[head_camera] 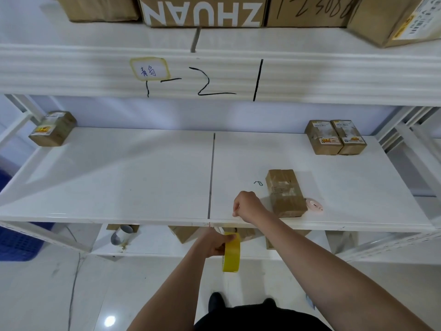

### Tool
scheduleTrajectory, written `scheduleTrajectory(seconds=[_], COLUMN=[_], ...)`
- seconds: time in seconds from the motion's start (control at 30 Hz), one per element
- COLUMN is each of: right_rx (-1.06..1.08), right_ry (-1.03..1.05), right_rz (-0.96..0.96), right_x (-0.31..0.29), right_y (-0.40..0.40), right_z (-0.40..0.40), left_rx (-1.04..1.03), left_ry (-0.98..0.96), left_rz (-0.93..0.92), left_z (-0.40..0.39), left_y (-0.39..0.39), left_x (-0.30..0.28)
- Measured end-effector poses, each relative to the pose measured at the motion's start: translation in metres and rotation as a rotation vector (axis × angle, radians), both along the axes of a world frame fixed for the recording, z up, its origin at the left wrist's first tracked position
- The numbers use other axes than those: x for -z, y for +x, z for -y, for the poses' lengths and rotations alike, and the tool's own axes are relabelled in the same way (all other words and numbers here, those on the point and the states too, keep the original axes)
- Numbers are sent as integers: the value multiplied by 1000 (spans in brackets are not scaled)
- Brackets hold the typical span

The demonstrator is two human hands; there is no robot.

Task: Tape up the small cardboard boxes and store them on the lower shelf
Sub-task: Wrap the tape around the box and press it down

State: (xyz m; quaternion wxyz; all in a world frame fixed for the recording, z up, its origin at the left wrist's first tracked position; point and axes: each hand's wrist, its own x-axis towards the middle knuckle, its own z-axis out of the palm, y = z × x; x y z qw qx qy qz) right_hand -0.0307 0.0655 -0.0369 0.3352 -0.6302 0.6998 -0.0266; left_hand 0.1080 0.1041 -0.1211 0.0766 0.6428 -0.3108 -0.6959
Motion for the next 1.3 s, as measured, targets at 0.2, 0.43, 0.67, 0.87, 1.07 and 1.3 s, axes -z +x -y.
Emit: scheduleTrajectory(seconds=[0.2, 0.43, 0.67, 0.87, 1.07, 1.3], right_rx=[-2, -34, -61, -107, -50, 112], right_ry=[19, 37, 58, -129, -323, -391], right_rz=[-47, -127, -228, -267, -168, -126], right_x=[4, 15, 16, 14, -4, -19], right_y=[6, 5, -6, -7, -16, -60], right_z=[6, 17, 26, 22, 15, 15], left_rx=[-10, -8, 16, 53, 115, 486], left_ry=[9, 6, 12, -50, -70, 167], left_rz=[-17, -39, -53, 34, 114, 431], left_z=[3, 10, 15, 14, 13, 41], left_y=[3, 6, 7, 3, 2, -3], left_x=[8, 12, 16, 15, 9, -33])
